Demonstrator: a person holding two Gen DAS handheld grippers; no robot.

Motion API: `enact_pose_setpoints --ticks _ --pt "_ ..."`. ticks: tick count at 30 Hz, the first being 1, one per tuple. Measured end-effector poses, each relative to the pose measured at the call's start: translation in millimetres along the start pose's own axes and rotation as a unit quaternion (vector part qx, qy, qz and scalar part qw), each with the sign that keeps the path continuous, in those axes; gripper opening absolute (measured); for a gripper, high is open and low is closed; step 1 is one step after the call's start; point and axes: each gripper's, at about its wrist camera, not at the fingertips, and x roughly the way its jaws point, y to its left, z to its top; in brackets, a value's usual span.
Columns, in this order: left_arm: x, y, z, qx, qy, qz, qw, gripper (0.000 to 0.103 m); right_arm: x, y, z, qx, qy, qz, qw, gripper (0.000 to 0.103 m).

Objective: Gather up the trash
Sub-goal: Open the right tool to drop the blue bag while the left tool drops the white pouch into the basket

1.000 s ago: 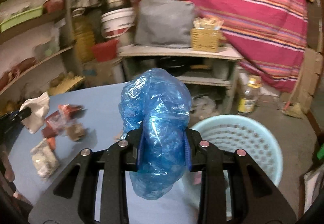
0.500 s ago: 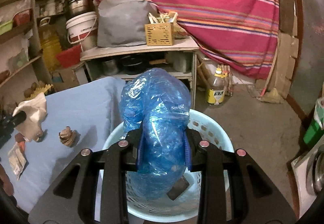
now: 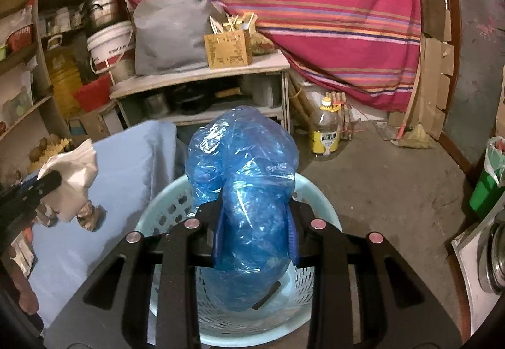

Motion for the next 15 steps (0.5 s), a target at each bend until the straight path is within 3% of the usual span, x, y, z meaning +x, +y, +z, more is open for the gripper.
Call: enact_pose_setpoints --ticks 4,15 --pt "10 -16 1 0.006 0.000 -0.012 0.9999 0.022 10 -1 -4 -0.002 0.018 -0.002 1.000 0.034" --pt "31 -39 -3 0.011 0.017 -0.035 0.9992 0.022 27 -14 -14 0.003 0.037 -0.007 0.999 0.071"
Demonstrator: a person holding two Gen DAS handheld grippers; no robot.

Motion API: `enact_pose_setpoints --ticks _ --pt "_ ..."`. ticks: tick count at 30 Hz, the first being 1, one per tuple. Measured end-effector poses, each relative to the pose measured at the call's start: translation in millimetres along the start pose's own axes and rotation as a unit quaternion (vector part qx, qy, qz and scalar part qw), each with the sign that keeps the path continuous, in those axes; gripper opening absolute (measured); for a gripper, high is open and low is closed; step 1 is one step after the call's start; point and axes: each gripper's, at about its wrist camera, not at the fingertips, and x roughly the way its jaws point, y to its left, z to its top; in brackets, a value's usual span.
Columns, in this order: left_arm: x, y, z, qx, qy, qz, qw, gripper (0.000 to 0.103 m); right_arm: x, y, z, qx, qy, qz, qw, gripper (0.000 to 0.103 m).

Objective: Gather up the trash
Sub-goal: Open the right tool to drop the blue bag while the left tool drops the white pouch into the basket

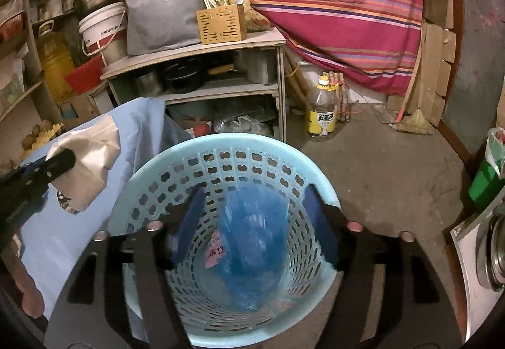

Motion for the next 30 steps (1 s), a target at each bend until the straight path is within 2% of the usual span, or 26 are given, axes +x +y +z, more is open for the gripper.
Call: enact_pose_setpoints --ticks 1,3,6,14,20,23,25,27,30 --pt "2 -3 -1 0.000 0.003 -0.004 1.0000 0.022 -1 -2 -1 -0.001 -0.001 -0.004 1.000 0.072" --pt "5 -7 -2 0.001 0.006 -0.009 0.9999 0.022 -4 -6 -2 0.001 -0.008 -0.014 1.000 0.083" --pt "10 -17 -4 0.005 0.012 -0.020 0.9997 0.022 -16 -15 -2 0.015 -0.031 -0.028 0.999 0.092" --pt "33 -45 -10 0.017 0.032 -0.045 0.9983 0.025 -36 -30 0 0.027 -0.069 -0.052 0.996 0.097" --pt "49 -56 -16 0.027 0.048 -0.050 0.9973 0.028 -38 -34 -1 0.032 -0.070 -0.054 0.996 0.097" --pt "54 -56 -18 0.027 0.055 -0.049 0.9969 0.038 -37 -36 -1 0.038 -0.069 -0.051 0.996 0.097" --pt "53 -52 -18 0.022 0.054 -0.049 0.9971 0.061 -36 -36 0 0.039 -0.068 -0.050 0.996 0.097" --pt "47 -50 -17 0.020 0.046 -0.044 0.9977 0.067 -36 -36 1 0.038 -0.067 -0.052 0.996 0.097" --pt "39 -46 -16 0.021 0.046 -0.044 0.9978 0.069 -36 -36 1 0.039 -0.065 -0.053 0.996 0.097"
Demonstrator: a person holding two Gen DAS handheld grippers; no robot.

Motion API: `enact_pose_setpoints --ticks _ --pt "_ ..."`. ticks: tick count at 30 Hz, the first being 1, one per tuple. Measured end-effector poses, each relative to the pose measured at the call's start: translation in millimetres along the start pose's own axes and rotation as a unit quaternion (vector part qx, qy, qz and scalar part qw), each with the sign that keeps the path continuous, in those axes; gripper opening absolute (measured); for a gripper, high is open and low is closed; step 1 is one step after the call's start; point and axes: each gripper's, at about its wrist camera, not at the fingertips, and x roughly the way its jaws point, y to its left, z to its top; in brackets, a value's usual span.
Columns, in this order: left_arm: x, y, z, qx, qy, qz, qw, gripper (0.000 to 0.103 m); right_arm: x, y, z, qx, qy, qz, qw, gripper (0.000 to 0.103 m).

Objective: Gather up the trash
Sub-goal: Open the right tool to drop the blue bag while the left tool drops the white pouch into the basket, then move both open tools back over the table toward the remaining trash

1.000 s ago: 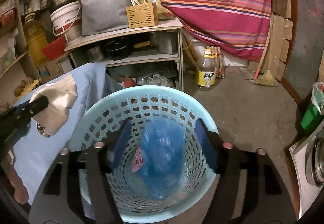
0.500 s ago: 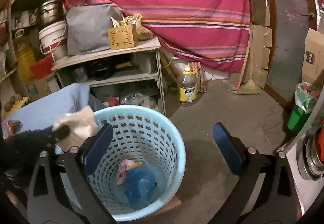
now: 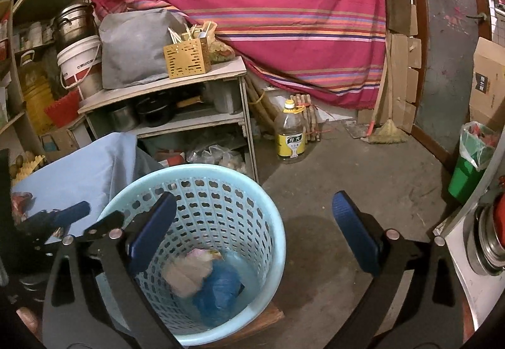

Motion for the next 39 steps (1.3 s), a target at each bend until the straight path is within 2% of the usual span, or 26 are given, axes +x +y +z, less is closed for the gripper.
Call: enact_pose_setpoints --ticks 4,9,12,18,21,25,29,33,39 --pt "-29 15 -3 0.004 -0.022 0.017 0.9996 0.078 0 5 1 -0.002 0.001 0.000 1.000 0.097" --pt "-74 51 -8 -0.007 -0.047 0.040 0.9981 0.084 -4 28 -3 -0.018 0.000 0.005 1.000 0.099" --pt "-106 87 -17 -0.016 -0.065 0.072 0.9952 0.091 -6 48 -10 -0.024 0.004 0.017 1.000 0.099" --pt "-144 167 -47 -0.040 -0.057 0.128 0.9894 0.094 1 103 -20 -0.042 0.024 0.047 0.998 0.099" --pt "-159 213 -67 -0.056 -0.051 0.159 0.9844 0.094 -2 133 -23 -0.048 0.023 0.057 0.997 0.099" --pt "-178 275 -93 -0.090 -0.046 0.204 0.9737 0.095 -5 175 -27 -0.065 0.022 0.075 0.995 0.099" --pt "-189 326 -110 -0.136 -0.040 0.223 0.9646 0.097 -1 221 -34 -0.089 0.031 0.089 0.992 0.099" --pt "-193 361 -121 -0.134 -0.022 0.236 0.9620 0.099 6 260 -42 -0.114 0.033 0.090 0.989 0.099" --pt "-187 396 -132 -0.162 -0.001 0.209 0.9643 0.099 37 308 -55 -0.157 0.072 0.075 0.982 0.099"
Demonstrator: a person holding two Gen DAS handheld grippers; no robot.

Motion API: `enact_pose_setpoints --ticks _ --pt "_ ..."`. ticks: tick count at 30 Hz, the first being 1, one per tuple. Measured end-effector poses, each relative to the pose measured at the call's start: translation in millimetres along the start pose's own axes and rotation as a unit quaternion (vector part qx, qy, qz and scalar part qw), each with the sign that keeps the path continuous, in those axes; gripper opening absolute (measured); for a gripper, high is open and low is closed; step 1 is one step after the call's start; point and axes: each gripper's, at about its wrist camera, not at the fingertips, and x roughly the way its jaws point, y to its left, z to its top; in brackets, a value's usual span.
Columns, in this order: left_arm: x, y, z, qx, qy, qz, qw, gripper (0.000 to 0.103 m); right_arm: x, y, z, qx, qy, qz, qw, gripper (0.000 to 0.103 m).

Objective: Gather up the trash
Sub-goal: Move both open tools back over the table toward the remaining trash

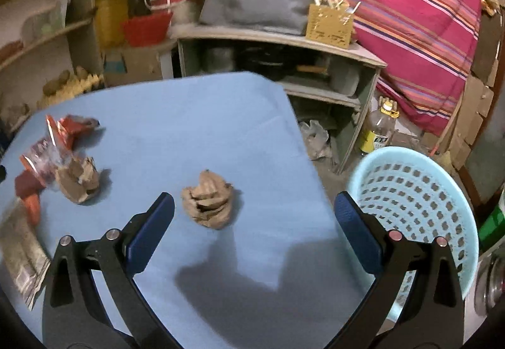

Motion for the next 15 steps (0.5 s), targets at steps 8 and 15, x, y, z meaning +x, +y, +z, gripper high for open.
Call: enact_pose_setpoints --ticks 8,15 --pt "19 4 -2 -0.002 0.024 -0.016 0.9996 0.099 38 23 3 -0.002 0.051 0.009 0.999 0.095" --pt "40 -12 -10 0.031 0.056 -0.008 0.9979 0.099 55 28 -5 0.002 0.094 0.041 0.995 0.054"
